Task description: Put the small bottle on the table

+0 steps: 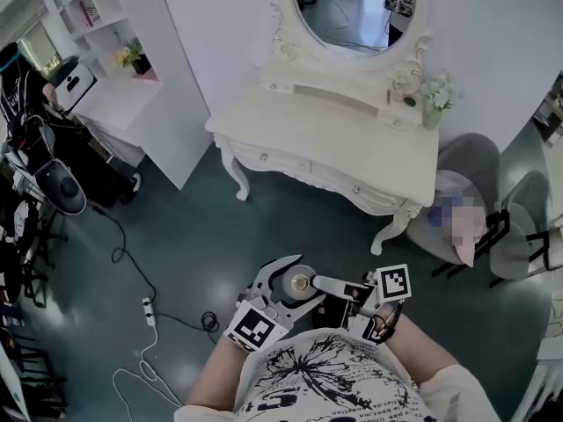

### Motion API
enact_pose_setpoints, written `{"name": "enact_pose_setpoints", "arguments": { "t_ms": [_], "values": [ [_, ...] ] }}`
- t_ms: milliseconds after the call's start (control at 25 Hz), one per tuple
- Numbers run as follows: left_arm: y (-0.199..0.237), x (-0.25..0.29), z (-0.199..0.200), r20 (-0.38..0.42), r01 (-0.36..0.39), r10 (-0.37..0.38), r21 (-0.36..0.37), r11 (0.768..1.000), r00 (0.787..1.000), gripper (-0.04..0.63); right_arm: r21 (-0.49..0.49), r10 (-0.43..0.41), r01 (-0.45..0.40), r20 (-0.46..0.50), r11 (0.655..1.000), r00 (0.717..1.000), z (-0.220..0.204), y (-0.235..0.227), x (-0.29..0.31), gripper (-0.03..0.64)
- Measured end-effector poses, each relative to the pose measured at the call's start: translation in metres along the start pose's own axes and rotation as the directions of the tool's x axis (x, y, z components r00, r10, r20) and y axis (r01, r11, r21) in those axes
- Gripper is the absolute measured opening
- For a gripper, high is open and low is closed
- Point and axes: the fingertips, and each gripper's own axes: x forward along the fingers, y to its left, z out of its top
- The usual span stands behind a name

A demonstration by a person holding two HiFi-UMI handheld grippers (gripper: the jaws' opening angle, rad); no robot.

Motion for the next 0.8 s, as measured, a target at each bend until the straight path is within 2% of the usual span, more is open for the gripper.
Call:
{"name": "enact_pose_setpoints", "arguments": {
  "t_ms": [480, 680, 800],
  "values": [
    [0.129, 0.140, 0.031, 0.020, -0.070, 0.069, 0.027, 0.997, 0.997, 0.351, -0.030, 0.017, -0.019, -0.060, 0.999, 0.998, 0.192, 0.006, -0.010, 0.359],
    [0.162, 0.189, 0.038, 0.043, -0.057, 0.055, 0.038, 0.998, 0.998, 0.351, -0.033, 0.015, -0.017, -0.047, 0.999, 0.999, 0.250, 0.002, -0.020, 0.359],
    [0.181, 0.208, 0.031, 0.016, -0.025, 0.024, 0.028, 0.999, 1.000, 0.351, -0.012, 0.015, -0.015, -0.012, 1.000, 1.000, 0.276, -0.005, -0.020, 0.359]
  ]
}}
